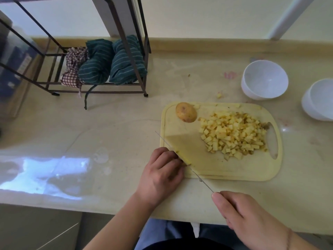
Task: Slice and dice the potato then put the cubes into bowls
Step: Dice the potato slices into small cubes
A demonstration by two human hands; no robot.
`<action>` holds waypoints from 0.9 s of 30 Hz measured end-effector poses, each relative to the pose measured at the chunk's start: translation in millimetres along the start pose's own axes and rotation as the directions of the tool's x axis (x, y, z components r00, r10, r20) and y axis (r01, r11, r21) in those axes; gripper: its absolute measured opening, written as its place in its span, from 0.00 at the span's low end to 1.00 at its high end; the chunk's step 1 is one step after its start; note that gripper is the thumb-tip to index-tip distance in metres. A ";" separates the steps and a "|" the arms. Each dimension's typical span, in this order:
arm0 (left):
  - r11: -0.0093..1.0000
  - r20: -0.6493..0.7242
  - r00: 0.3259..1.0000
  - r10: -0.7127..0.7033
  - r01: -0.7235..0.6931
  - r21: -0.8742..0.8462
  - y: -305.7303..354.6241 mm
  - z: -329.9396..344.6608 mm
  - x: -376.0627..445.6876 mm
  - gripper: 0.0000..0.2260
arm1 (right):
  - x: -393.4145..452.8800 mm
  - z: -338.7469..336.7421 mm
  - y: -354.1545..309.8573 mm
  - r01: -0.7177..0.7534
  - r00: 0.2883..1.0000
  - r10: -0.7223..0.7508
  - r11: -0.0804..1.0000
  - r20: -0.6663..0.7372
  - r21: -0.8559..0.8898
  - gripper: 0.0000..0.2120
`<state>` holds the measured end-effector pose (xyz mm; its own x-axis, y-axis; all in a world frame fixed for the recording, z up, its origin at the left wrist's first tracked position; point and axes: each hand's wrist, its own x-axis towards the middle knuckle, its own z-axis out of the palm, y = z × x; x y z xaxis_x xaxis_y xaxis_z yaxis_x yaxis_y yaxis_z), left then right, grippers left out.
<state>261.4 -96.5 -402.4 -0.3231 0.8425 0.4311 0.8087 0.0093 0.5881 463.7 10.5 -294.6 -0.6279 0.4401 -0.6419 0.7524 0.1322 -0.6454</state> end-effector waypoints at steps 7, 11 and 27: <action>1.000 0.003 1.000 -0.011 0.011 -0.012 1.1 -1.0 1.4 0.04 | 31.0 9.8 -10.4 0.090 0.995 -0.089 0.996 -0.034 0.018 0.33; 1.000 0.007 1.000 -0.018 0.019 -0.007 0.1 -1.5 0.4 0.04 | 27.0 -1.0 -4.7 0.017 0.999 -0.014 0.993 -0.031 0.117 0.29; 0.999 0.010 1.000 0.002 -0.001 -0.036 1.8 -6.3 -4.1 0.03 | 4.3 -2.2 -4.4 0.027 0.998 -0.035 0.991 0.054 0.134 0.37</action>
<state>261.1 -103.4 -398.8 -0.3167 0.8481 0.4249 0.7910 -0.0111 0.6118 458.1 13.7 -293.7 -0.6635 0.3865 -0.6406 0.7015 0.0237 -0.7123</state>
